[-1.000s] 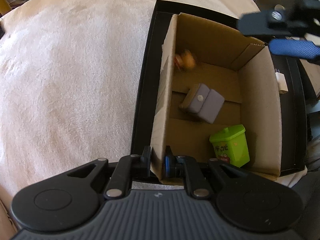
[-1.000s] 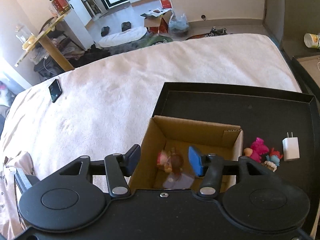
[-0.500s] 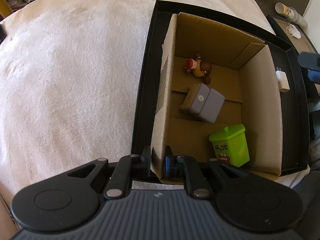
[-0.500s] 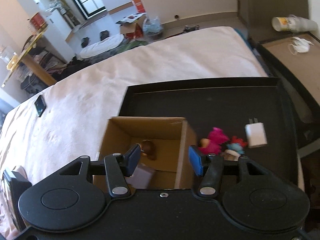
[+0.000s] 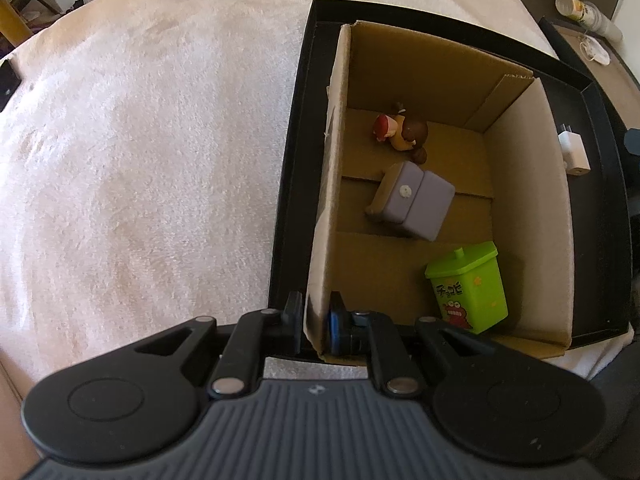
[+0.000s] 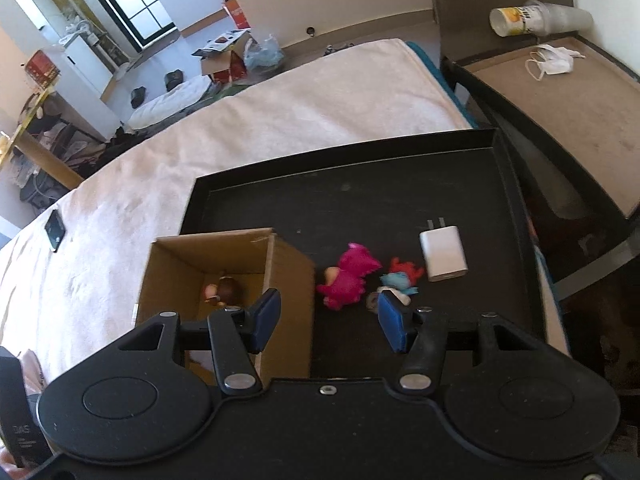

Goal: Organize rigid objects
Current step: 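Carry the monkey figure with the right gripper and drop it into the box, then lower the right gripper onto the white charger and grasp it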

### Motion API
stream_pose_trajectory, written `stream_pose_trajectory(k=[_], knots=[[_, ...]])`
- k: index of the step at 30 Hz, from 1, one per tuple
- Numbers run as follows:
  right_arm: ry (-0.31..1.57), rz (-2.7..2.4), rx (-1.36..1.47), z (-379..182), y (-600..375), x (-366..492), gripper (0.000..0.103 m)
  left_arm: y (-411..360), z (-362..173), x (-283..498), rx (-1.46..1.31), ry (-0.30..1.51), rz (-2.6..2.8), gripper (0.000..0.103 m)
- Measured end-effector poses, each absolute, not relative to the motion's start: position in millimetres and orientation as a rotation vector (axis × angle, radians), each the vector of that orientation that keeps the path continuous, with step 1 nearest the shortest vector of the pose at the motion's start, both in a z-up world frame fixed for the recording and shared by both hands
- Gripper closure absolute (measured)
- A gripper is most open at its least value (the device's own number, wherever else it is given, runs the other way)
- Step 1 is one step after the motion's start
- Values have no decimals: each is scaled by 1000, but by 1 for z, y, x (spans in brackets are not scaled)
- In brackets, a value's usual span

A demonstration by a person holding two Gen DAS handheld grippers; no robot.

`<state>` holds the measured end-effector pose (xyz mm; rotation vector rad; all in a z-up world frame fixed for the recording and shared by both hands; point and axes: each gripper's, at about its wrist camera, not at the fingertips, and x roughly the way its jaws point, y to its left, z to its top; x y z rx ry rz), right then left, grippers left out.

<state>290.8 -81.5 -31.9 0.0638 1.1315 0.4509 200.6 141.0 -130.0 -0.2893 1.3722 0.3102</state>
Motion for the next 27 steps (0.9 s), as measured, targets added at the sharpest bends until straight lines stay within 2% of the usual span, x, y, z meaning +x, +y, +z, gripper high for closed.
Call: stream_pose_trajectory(k=[27], knots=[[1170, 404, -198, -101, -100, 363, 52, 122, -138, 217, -164, 1432, 354, 91]])
